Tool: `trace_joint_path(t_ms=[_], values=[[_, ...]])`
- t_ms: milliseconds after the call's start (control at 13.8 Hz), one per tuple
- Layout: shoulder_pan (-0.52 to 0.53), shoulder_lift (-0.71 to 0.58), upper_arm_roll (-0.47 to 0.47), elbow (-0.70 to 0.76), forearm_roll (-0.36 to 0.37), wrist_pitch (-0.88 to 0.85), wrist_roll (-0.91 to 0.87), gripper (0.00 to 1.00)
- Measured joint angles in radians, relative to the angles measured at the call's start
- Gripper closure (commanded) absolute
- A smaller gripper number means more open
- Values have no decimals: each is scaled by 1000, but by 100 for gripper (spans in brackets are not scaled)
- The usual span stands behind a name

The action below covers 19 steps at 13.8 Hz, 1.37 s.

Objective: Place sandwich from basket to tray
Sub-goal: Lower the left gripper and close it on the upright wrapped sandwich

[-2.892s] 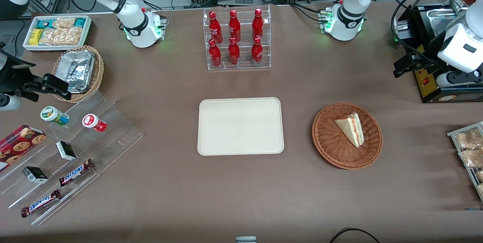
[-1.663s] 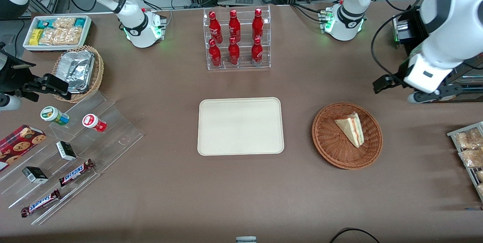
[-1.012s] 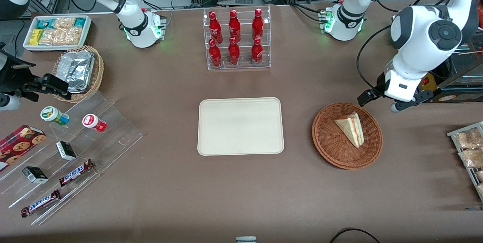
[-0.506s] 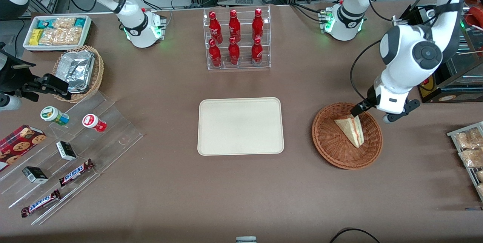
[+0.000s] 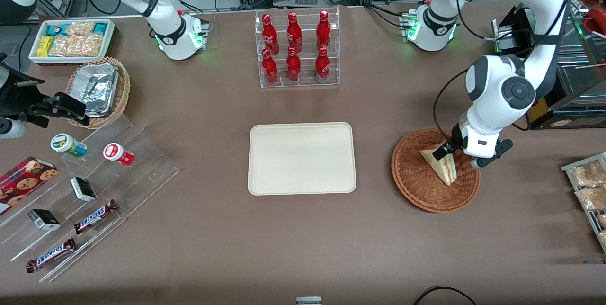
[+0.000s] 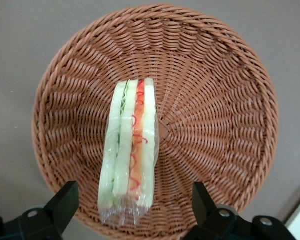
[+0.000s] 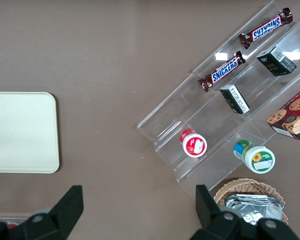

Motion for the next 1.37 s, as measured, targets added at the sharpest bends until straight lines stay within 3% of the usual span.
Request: trace_joint_path(t_ms=[434,506,578,723,795,1373], values=[[4,70,4,0,0,25,-1,0],[4,79,5,0,0,25,-1,5],[4,87,5,0,0,25,-4,23],[4,98,5,0,0,25,-38,77],[4,100,5,0,0,25,-56,99],[4,89,5,21,0,-13,-70,100]])
